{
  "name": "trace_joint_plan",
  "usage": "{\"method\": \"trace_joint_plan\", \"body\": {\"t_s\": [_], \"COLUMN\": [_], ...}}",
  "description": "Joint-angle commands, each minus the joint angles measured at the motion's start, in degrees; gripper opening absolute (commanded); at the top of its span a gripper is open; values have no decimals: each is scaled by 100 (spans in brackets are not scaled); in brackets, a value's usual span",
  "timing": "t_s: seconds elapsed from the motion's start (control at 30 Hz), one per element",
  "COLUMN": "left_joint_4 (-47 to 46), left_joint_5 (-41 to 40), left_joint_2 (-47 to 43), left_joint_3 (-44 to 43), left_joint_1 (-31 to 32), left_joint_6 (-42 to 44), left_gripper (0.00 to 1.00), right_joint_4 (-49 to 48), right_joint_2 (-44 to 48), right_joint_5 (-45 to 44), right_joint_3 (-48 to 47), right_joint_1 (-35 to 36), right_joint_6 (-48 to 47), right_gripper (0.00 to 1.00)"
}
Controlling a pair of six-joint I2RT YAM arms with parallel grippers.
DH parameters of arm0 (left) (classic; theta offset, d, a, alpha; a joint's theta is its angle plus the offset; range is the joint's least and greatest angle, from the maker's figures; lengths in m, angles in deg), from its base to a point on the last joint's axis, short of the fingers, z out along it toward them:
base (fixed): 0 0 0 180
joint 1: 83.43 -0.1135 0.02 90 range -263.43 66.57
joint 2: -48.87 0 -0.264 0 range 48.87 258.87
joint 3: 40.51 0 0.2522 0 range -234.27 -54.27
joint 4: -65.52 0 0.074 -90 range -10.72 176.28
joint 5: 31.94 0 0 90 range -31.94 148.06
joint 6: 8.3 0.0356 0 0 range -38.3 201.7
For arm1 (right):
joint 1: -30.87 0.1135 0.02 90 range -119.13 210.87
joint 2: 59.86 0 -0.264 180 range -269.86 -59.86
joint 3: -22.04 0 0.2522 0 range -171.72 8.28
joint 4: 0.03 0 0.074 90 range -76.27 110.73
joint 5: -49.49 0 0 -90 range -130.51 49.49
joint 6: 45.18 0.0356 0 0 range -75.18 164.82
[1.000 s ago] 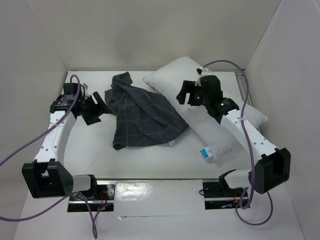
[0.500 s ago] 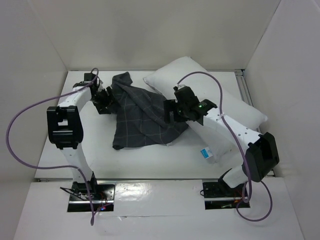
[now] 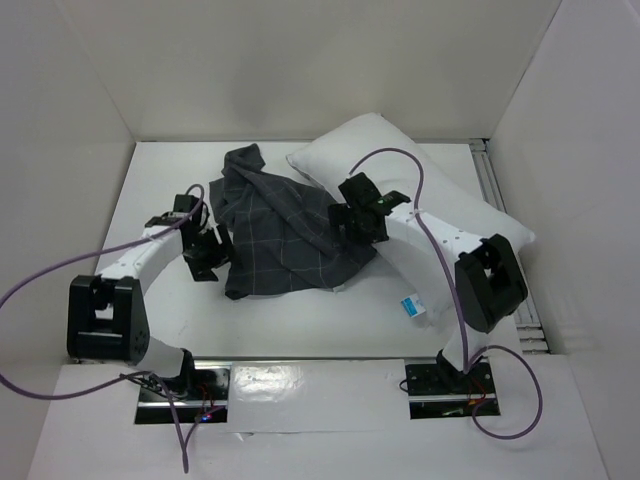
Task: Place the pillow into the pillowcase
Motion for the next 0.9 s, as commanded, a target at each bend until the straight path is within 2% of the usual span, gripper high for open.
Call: {"method": "trace_joint_plan", "body": {"t_s": [0.0,0.1,0.27,0.3,0.37,0.4,0.43,0.47,0.6,0.63,0.73,0.77,0.8,0.87], "left_joint_4": [-60,-130,-657,-719,-781,-781,-781,-781,-238,-106,377,631,903,1072], "left_joint_5": [-428,-209,450,703,872,986,1039,1092,848,568,224,-64,-67,-120], "left_joint_2": [-484,-407,-283,-353,-353,-353,-266,-213,-142,-142,94,191,287,507], "left_joint_3": [613,878,1240,1318,1371,1371,1258,1162,284,21,-1358,-1832,-2820,-3844], "left_joint_1": [31,31,145,197,198,198,198,198,111,49,-302,-486,-584,-890], "left_joint_6": [-298,-429,-623,-623,-676,-676,-676,-589,-413,-334,-149,-149,-70,-70], "left_gripper": [84,84,81,78,59,45,27,0,0,0,0,0,0,0], "right_joint_4": [-83,-136,-320,-381,-382,-434,-435,-435,-435,-591,-1295,-1296,-1296,-1243], "right_joint_2": [-209,-543,-834,-834,-773,-773,-712,-711,-711,-711,-772,-921,-1375,-1930], "right_joint_5": [-295,-435,-595,-594,-532,-463,-410,-288,422,600,1040,1119,1268,1541], "right_joint_3": [-347,-488,-444,-374,-321,-321,-321,-399,-917,-1014,-1391,-1741,-2824,-4242], "right_joint_1": [10,63,63,63,63,63,63,63,115,115,115,55,-16,-148], "right_joint_6": [-213,-328,-398,-398,-398,-398,-398,-398,-591,-644,-820,-820,-899,-899], "right_gripper": [97,96,63,44,25,17,3,0,0,0,0,0,0,0]}}
